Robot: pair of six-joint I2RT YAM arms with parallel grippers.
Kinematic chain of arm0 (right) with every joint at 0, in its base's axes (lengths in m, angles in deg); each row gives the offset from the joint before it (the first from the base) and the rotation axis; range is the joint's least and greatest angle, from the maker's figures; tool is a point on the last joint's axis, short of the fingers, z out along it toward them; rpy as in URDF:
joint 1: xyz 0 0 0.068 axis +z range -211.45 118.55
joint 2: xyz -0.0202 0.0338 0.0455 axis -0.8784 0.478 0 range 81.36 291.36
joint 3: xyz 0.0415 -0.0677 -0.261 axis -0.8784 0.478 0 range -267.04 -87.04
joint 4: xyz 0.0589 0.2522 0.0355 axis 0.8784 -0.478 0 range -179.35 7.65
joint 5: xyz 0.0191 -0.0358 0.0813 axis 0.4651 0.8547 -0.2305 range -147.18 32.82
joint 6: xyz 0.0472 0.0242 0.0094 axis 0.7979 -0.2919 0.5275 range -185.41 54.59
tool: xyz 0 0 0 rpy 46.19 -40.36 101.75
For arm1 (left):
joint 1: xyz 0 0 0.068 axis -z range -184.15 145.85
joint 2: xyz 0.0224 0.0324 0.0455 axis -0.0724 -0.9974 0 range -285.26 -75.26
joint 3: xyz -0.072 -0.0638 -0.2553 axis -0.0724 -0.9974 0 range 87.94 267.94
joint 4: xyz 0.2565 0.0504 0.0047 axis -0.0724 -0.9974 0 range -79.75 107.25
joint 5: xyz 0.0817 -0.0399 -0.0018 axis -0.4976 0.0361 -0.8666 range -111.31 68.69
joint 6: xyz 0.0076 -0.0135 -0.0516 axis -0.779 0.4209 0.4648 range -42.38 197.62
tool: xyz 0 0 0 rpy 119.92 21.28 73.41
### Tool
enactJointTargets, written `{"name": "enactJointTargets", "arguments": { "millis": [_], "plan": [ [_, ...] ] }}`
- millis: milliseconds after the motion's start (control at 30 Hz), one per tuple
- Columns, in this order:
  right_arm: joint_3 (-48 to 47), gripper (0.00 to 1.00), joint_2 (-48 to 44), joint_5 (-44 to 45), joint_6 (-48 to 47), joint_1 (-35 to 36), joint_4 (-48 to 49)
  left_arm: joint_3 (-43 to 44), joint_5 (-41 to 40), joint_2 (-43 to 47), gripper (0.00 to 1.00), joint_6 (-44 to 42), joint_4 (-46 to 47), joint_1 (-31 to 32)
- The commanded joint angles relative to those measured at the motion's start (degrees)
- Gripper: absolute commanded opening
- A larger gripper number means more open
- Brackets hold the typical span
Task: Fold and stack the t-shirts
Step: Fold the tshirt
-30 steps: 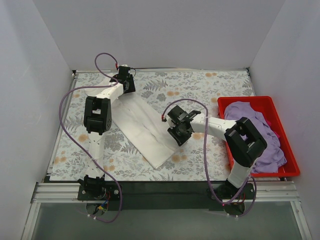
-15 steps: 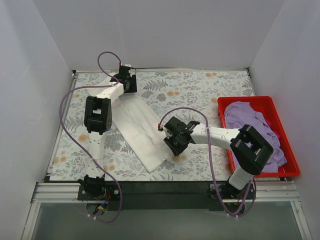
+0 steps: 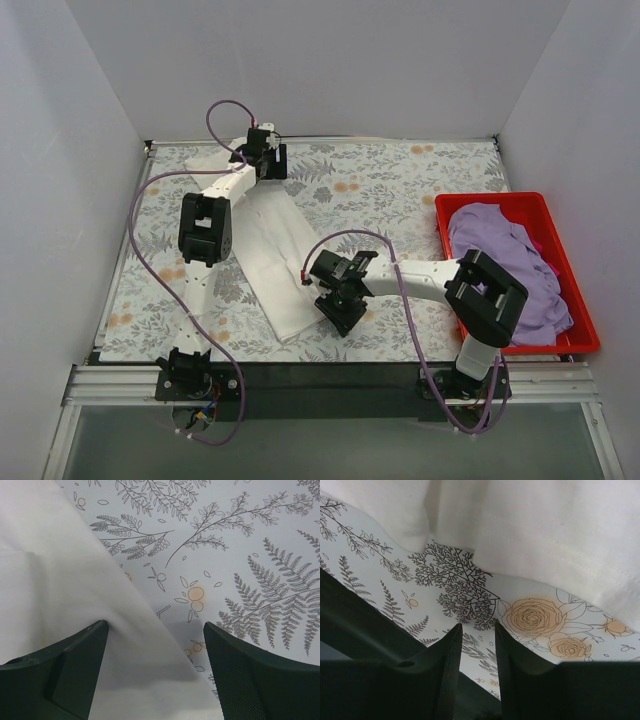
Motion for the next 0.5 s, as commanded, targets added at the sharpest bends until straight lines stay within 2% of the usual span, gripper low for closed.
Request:
{"name": "enactJointTargets", "arguments": {
  "millis": [0,100,133,200,267,333,467],
  "plan": [
    [-1.9,0.34,0.7,1.6,0.1,0.4,-3.5,0.5,3.9,-0.3,0.72,2.5,-1.3,1.5],
    [-4.0,0.38,-1.5,5.5,-0.4,0.3,-4.2,0.0,3.3,2.1,0.72,4.5,-0.4,1.6],
    [-4.6,0.43,-2.2,6.4,-0.6,0.2,-4.5,-0.6,3.2,4.2,0.73,5.0,0.0,1.6],
    [-5.9,0.46,-3.8,9.2,-0.7,-0.4,-5.1,-1.0,2.6,6.4,0.79,5.8,0.6,1.9],
    [-6.5,0.49,-4.9,10.5,-0.9,-1.8,-5.4,-1.6,2.1,10.0,0.8,7.7,0.8,2.1],
    [-6.5,0.52,-6.6,11.6,-0.4,-4.3,-5.4,-3.2,1.3,14.6,0.84,10.7,0.6,2.4],
    [-6.1,0.54,-9.6,10.2,-0.2,-9.9,-4.0,-8.3,-0.3,24.1,0.85,17.3,-0.3,3.1]
  ]
}}
